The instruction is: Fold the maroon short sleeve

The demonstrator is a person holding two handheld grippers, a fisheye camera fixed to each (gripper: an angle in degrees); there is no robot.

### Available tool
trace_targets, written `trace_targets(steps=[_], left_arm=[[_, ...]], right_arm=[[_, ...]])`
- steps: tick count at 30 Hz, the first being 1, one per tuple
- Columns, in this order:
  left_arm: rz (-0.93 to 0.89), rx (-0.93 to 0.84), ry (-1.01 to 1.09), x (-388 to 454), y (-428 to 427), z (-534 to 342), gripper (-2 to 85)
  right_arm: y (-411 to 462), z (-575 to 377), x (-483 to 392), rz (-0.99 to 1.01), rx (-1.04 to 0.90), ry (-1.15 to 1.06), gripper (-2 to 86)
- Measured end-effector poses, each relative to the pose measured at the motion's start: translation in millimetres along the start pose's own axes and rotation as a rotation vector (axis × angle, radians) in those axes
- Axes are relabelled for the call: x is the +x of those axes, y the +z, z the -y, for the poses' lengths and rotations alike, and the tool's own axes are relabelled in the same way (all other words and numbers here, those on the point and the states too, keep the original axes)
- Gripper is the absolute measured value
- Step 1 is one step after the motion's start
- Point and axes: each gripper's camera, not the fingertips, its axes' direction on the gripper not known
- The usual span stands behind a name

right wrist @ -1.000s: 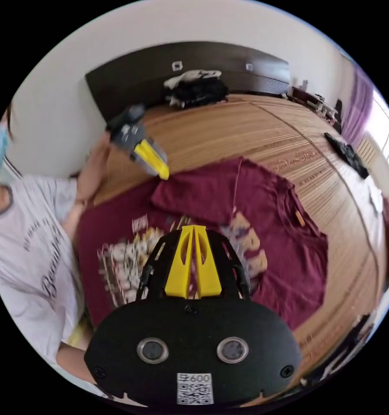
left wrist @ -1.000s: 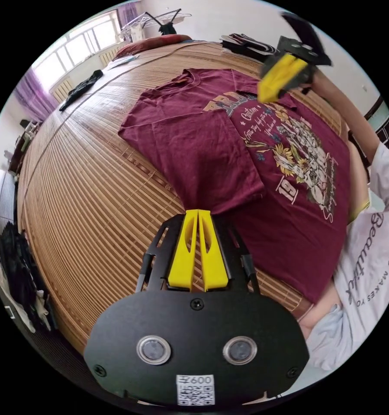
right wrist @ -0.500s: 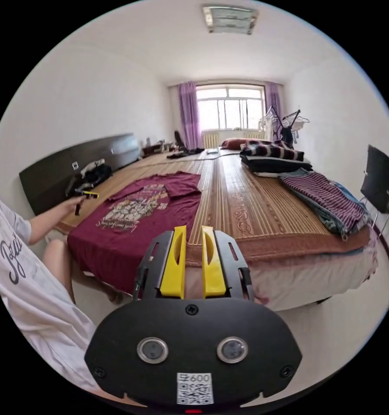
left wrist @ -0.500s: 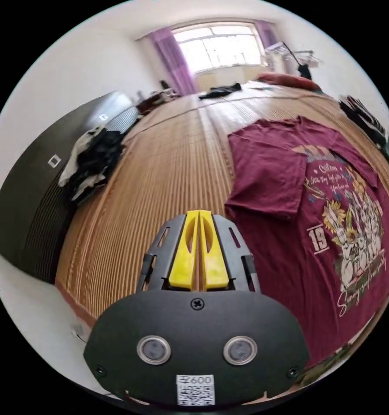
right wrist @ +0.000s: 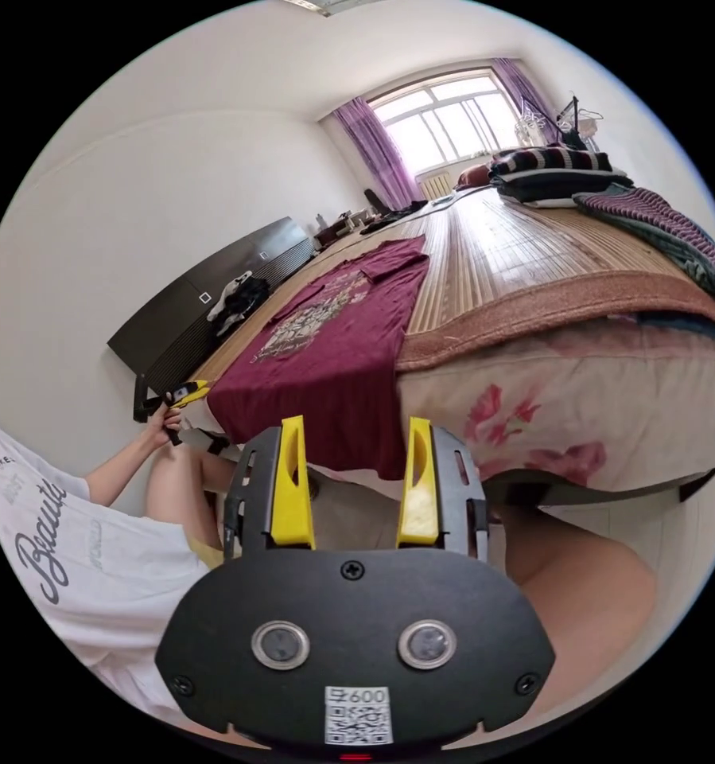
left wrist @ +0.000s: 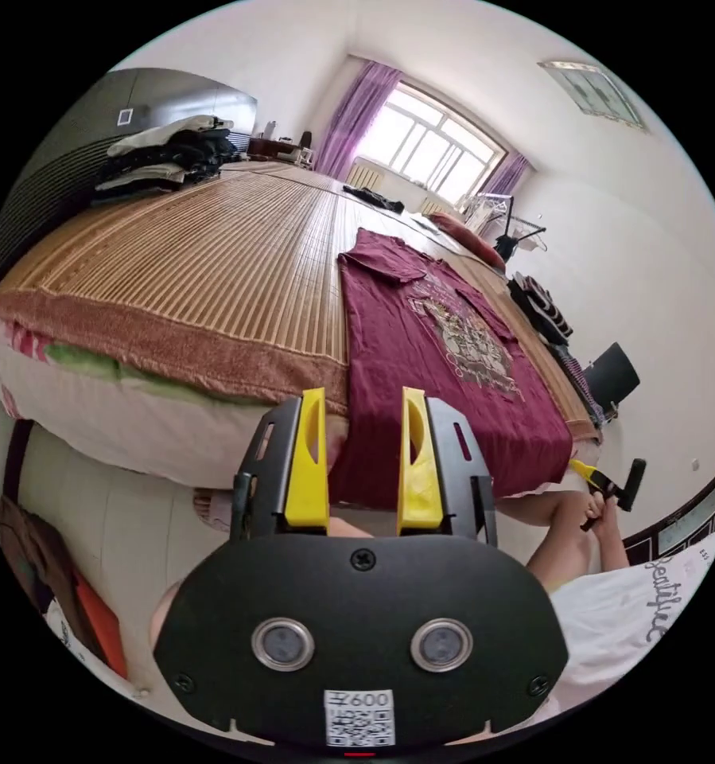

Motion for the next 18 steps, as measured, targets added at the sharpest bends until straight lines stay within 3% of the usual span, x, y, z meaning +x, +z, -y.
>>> trace_targets(steps=[5, 13, 18], left_arm=[[-0.225, -0.125, -0.048, -47, 29, -21, 12.3], [-0.159, -0.288, 0.164, -81, 93, -26, 9.0], [-0.281, -0.352, 0.202, -126, 131, -30, 5.7]], right_arm=[[-18, 9, 16, 0.023, -0.05, -0.011, 12.7], [-40, 32, 32, 0.114, -0.231, -0.109, 12.6], [-42, 37, 46, 0.227, -0.269, -0.015, 12.1]])
